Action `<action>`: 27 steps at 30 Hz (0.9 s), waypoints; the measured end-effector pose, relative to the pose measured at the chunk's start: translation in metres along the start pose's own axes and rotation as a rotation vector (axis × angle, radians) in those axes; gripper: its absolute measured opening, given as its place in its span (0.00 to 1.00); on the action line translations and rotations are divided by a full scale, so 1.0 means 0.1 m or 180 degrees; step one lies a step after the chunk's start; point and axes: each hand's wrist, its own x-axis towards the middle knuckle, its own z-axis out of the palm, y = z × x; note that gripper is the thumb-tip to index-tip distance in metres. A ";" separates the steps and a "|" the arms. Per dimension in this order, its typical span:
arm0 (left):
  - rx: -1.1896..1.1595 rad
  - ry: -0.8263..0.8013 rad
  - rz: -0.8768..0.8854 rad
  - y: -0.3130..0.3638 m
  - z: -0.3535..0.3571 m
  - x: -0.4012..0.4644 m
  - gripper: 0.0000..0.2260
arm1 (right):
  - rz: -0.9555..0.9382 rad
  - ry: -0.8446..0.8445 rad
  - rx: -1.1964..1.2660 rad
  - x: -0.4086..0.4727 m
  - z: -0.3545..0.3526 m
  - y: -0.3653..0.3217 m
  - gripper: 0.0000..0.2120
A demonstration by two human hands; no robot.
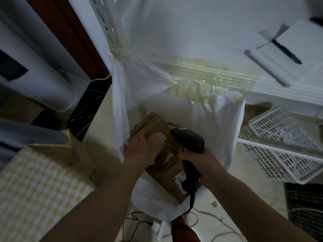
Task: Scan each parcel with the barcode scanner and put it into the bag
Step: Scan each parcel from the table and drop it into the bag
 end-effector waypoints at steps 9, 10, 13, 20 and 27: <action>-0.0457 0.0007 0.0618 -0.10 -0.32 -0.37 0.13 | 0.0101 -0.0279 -0.0479 0.05 0.41 -0.08 0.05; -0.0488 0.0000 0.0588 -0.17 -0.36 -0.46 0.12 | 0.0087 -0.0353 -0.0586 0.05 0.52 -0.09 0.05; -0.0508 0.0159 0.0360 -0.53 -0.46 -0.82 0.09 | 0.0038 -0.0635 -0.0873 -0.07 0.93 -0.12 0.02; -0.0377 0.0358 -0.0849 -1.86 -0.24 -1.97 0.11 | -0.0275 -0.1672 -0.1482 -0.89 1.97 0.10 0.06; -0.0933 0.0466 -0.2103 -3.12 0.48 -3.77 0.12 | -0.0345 -0.2367 -0.2148 -2.11 3.14 0.98 0.01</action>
